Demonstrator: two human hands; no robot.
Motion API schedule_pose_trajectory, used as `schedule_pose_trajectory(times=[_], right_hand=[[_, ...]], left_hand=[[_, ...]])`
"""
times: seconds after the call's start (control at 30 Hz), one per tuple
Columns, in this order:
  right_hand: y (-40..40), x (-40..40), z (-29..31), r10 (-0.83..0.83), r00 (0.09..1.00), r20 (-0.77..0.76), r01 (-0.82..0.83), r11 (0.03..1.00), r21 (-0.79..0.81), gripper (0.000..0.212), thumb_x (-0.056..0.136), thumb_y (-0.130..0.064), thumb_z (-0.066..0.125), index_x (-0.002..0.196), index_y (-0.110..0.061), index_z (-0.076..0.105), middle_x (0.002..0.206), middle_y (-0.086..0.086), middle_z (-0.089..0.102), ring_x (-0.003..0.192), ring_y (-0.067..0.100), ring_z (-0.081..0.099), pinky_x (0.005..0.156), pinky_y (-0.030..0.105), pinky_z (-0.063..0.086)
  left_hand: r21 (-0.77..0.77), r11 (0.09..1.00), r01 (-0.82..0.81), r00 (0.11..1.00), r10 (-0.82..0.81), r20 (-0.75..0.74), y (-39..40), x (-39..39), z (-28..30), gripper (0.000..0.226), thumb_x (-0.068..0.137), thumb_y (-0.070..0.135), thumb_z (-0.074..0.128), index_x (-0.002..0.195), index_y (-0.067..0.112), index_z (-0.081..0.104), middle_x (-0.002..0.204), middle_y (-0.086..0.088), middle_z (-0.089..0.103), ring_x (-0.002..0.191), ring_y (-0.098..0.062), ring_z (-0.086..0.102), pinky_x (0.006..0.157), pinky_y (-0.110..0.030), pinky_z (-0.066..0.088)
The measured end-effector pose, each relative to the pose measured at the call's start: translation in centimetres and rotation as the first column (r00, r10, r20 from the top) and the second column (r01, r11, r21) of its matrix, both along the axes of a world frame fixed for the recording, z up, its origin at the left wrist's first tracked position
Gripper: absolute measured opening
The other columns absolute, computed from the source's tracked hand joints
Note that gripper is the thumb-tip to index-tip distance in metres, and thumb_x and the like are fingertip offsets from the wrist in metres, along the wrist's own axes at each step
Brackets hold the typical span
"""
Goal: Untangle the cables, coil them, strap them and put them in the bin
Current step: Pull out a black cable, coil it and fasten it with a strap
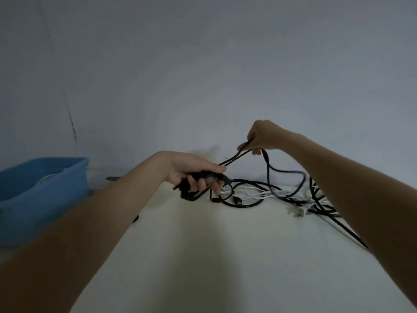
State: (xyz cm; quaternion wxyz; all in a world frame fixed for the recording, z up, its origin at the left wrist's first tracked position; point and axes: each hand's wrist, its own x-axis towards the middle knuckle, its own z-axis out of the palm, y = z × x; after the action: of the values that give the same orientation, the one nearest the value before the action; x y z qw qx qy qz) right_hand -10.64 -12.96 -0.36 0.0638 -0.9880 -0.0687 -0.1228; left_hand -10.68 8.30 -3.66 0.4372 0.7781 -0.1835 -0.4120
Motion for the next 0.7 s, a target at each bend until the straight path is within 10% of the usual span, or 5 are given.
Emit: schedule_pose_trajectory(times=[0.1,0.23,0.4,0.5,0.7], right_hand=[[1.5,-0.7,0.7,0.149,0.963,-0.224,-0.036,0.896,0.443,0.044,0.085,-0.025,0.067,0.05,-0.013,0.044,0.038,-0.007,0.039,0.038,0.01,0.034,0.052,0.019,0.035],[2.1,-0.8,0.7,0.294,0.936,-0.194,-0.062,0.68,0.731,0.025,0.094,-0.017,0.052,0.07,-0.009,0.055,0.046,-0.007,0.024,0.044,0.01,0.021,0.048,0.021,0.027],[3.9,-0.6,-1.0,0.152,0.986,0.067,-0.155,0.696,0.701,0.026,0.097,-0.018,0.047,0.075,-0.013,0.059,0.051,0.001,0.032,0.038,0.008,0.028,0.037,0.015,0.031],[5.8,-1.2,-2.0,0.138,0.978,0.159,-0.208,0.74,0.639,0.028,0.098,-0.021,0.045,0.071,-0.021,0.054,0.051,-0.002,0.038,0.039,0.007,0.034,0.037,0.017,0.033],[7.2,-2.5,-5.2,0.43,0.887,-0.168,-0.201,0.688,0.697,0.031,0.099,-0.016,0.043,0.069,-0.009,0.046,0.06,0.008,0.053,0.049,0.016,0.052,0.052,0.022,0.048]], left_hand=[[0.083,0.984,-0.156,0.988,0.156,0.016,0.1,1.2,-1.5,0.03,0.102,0.03,0.036,0.081,0.008,0.04,0.074,-0.016,0.071,0.045,-0.013,0.062,0.027,-0.012,0.029],[-0.212,0.875,-0.434,0.897,0.442,-0.012,0.5,2.5,-2.2,0.026,0.102,0.027,0.038,0.085,0.008,0.042,0.059,-0.017,0.068,0.043,-0.018,0.065,0.028,-0.013,0.034],[-0.647,0.449,-0.616,0.773,0.505,-0.386,-0.7,3.2,-0.8,0.038,0.101,0.039,0.032,0.099,0.003,0.041,0.084,-0.028,0.069,0.057,-0.031,0.069,0.044,-0.029,0.055],[-0.692,0.365,-0.623,0.747,0.541,-0.387,-1.9,4.2,-0.3,0.063,0.099,0.05,0.027,0.125,-0.007,0.037,0.096,-0.023,0.067,0.064,-0.03,0.069,0.05,-0.032,0.058],[-0.809,0.115,-0.577,0.736,0.502,-0.453,-3.9,3.9,2.4,0.039,0.102,0.038,0.031,0.089,0.005,0.045,0.079,-0.015,0.07,0.043,-0.012,0.059,0.056,-0.024,0.056]])
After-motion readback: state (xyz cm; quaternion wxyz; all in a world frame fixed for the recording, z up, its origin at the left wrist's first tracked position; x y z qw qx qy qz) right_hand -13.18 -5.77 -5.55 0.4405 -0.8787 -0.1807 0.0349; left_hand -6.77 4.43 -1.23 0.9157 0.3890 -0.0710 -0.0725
